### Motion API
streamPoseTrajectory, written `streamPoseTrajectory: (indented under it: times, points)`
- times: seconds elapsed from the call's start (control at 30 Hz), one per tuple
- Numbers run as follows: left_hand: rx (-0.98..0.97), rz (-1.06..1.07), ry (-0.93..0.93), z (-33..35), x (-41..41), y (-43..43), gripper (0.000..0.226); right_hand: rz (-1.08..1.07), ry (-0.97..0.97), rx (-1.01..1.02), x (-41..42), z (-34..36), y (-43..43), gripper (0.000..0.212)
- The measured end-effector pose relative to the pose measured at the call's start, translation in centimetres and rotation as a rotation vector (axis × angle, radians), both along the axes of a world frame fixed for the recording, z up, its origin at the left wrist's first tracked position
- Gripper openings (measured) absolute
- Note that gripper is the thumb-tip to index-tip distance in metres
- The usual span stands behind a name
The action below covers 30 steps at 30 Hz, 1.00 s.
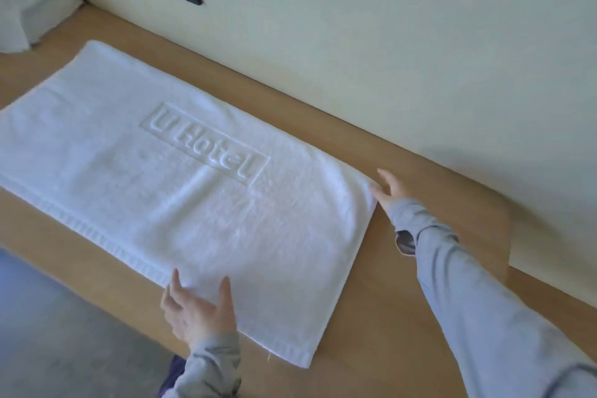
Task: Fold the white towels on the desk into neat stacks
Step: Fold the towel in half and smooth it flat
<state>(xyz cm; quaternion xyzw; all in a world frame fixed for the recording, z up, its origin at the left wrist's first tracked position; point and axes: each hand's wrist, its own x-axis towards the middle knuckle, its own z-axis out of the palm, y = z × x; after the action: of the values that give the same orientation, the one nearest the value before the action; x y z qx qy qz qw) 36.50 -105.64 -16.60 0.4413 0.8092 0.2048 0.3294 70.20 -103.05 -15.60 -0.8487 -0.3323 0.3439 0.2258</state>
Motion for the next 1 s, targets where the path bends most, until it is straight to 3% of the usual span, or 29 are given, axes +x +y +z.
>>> streamPoseTrajectory:
  times: [0.1, 0.17, 0.27, 0.4, 0.53, 0.67, 0.8, 0.9, 1.0]
  points:
    - [-0.285, 0.367, -0.179, 0.5, 0.3, -2.2, 0.074, 0.012, 0.029, -0.044, 1.2, -0.6, 2.4, 0.055]
    - [-0.344, 0.422, -0.396, 0.4, 1.1, -3.6, 0.049, 0.051, 0.015, -0.085, 1.7, -0.9, 3.4, 0.053]
    - [-0.439, 0.521, -0.604, 0.4, 3.1, -5.1, 0.051, 0.098, 0.022, -0.138, 2.5, -1.2, 4.3, 0.05]
    - [-0.537, 0.662, -0.727, 0.5, 5.1, -5.7, 0.038, 0.21, 0.027, -0.277, 3.3, -1.0, 4.9, 0.039]
    - [-0.51, 0.668, -0.813, 0.7, 6.0, -7.5, 0.032, 0.205, 0.08, -0.259, 3.8, -0.7, 4.4, 0.065]
    - [-0.437, 0.608, -0.833, 1.9, 5.1, -7.7, 0.031, 0.143, 0.119, -0.074, 3.8, -0.1, 3.7, 0.034]
    - [-0.315, 0.532, -0.867, 5.3, 3.6, -6.6, 0.026, 0.024, 0.189, 0.174, 2.9, 2.3, 3.7, 0.025]
    - [-0.234, 0.509, -0.904, 8.3, 2.1, -5.8, 0.036, 0.008, 0.263, 0.301, 1.9, 4.9, 4.8, 0.029]
    - [-0.162, 0.538, -0.951, 11.1, 0.5, -4.3, 0.067, 0.051, 0.264, 0.406, 0.3, 8.1, 6.6, 0.034]
